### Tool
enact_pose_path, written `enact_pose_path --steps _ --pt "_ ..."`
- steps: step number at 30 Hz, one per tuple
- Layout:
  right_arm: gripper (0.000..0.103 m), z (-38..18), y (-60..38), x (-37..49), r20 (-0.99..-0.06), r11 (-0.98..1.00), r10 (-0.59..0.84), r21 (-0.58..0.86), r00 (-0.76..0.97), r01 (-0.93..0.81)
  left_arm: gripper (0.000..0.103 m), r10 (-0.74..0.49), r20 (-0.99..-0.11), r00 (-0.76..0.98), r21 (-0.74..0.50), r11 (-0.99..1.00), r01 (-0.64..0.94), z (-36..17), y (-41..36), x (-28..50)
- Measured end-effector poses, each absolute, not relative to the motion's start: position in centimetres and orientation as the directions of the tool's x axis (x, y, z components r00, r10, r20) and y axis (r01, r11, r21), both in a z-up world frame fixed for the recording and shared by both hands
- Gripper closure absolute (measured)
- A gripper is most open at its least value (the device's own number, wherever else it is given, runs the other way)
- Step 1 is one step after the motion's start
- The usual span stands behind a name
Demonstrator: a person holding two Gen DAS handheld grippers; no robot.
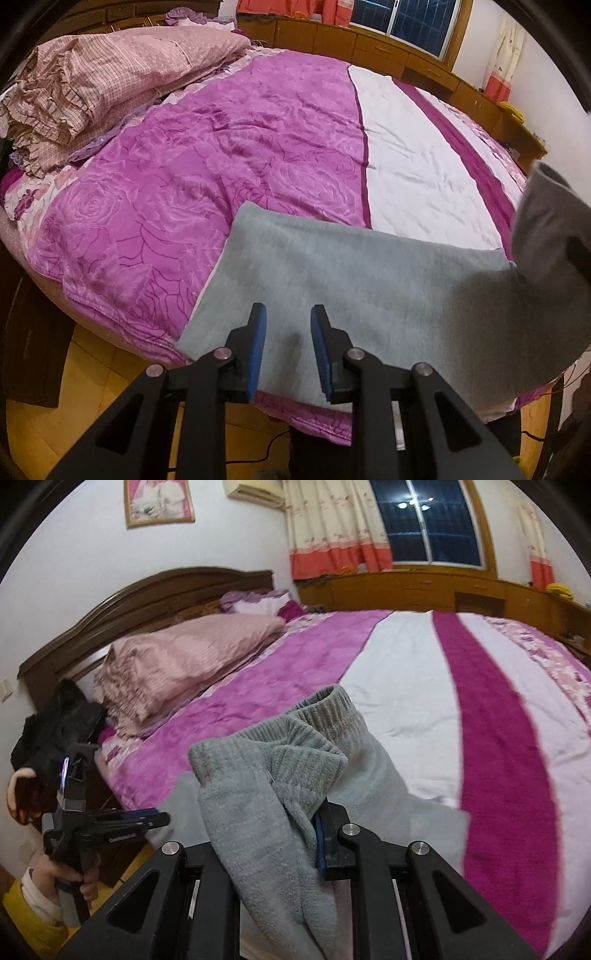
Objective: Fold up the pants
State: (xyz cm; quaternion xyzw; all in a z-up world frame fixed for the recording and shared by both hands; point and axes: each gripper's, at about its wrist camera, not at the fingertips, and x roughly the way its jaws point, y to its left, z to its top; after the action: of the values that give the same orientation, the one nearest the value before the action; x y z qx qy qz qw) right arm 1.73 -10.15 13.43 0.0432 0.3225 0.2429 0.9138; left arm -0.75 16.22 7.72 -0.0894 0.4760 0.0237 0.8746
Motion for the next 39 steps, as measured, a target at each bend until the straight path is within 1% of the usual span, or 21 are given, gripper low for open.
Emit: enact_pose_path --steps 7,10,12,17,19,21,22,24,25,27,29,31,33,35,37,39 --pt "0.094 10.9 -4.0 2.4 -0.624 0.854 0.493 0.215 0.606 -0.473 0.077 -0.083 -0.818 0.569 -0.174 0.979 -0.107 7.7 16.7 -1.0" --pt "0.094 9.9 -2.0 2.5 -0.644 0.849 0.489 0.195 0.588 -0.491 0.077 -0.080 -0.820 0.567 -0.168 0.980 -0.105 7.6 16.7 -1.1" --pt "0.094 8.9 -1.1 2.5 -0.675 0.851 0.473 0.185 0.566 -0.491 0.077 -0.071 -0.818 0.571 -0.163 0.980 -0.111 7.6 16.7 -1.2" --pt "0.091 7.1 -0.9 1.6 -0.730 0.849 0.453 0.179 0.511 -0.497 0.077 -0.045 -0.818 0.573 -0.161 0.975 -0.152 7.7 16.8 -1.6" --pt "0.088 6.9 -1.6 1.0 -0.733 0.842 0.467 0.199 0.495 -0.501 0.077 -0.050 -0.817 0.574 -0.167 0.974 -0.153 7.8 16.7 -1.7" --pt "0.075 6.9 -2.4 0.3 -0.726 0.832 0.492 0.230 0.480 -0.504 0.077 -0.063 -0.816 0.575 -0.179 0.973 -0.147 8.1 16.4 -1.7" --pt "0.073 7.0 -3.0 -0.1 -0.718 0.822 0.515 0.258 0.469 -0.508 0.076 -0.068 -0.814 0.577 -0.183 0.973 -0.143 8.2 16.2 -1.8" --pt "0.062 7.1 -3.8 -0.5 -0.711 0.803 0.550 0.307 0.438 -0.511 0.075 -0.082 -0.809 0.582 -0.191 0.973 -0.129 8.4 15.6 -1.9" --pt "0.060 7.2 -4.4 -0.6 -0.708 0.793 0.567 0.331 0.421 -0.511 0.074 -0.095 -0.806 0.584 -0.200 0.973 -0.118 8.5 15.2 -1.9" --pt "0.058 7.6 -5.2 -1.1 -0.695 0.781 0.586 0.347 0.417 -0.519 0.074 -0.143 -0.800 0.583 -0.239 0.967 -0.091 8.5 14.6 -1.9" --pt "0.058 8.4 -6.9 -1.8 -0.678 0.780 0.593 0.351 0.434 -0.518 0.074 -0.229 -0.786 0.575 -0.309 0.950 -0.043 8.6 14.0 -1.7" --pt "0.057 9.1 -8.4 -2.2 -0.660 0.784 0.595 0.352 0.459 -0.511 0.074 -0.265 -0.779 0.568 -0.337 0.941 -0.023 8.8 13.4 -1.7" --pt "0.053 9.4 -9.6 -2.5 -0.656 0.804 0.572 0.329 0.493 -0.495 0.074 -0.276 -0.777 0.566 -0.336 0.942 -0.003 9.0 12.5 -1.7" --pt "0.053 9.1 -11.3 -2.6 -0.668 0.841 0.519 0.289 0.534 -0.457 0.072 -0.294 -0.778 0.554 -0.342 0.939 0.018 9.1 11.7 -1.8" --pt "0.053 8.4 -12.6 -2.1 -0.688 0.868 0.481 0.284 0.544 -0.407 0.070 -0.310 -0.786 0.534 -0.350 0.936 0.029 8.8 11.0 -1.9" --pt "0.053 7.5 -13.8 -1.7 -0.706 0.887 0.452 0.291 0.545 -0.358 0.068 -0.289 -0.810 0.510 -0.322 0.946 0.025 8.1 10.4 -1.8"
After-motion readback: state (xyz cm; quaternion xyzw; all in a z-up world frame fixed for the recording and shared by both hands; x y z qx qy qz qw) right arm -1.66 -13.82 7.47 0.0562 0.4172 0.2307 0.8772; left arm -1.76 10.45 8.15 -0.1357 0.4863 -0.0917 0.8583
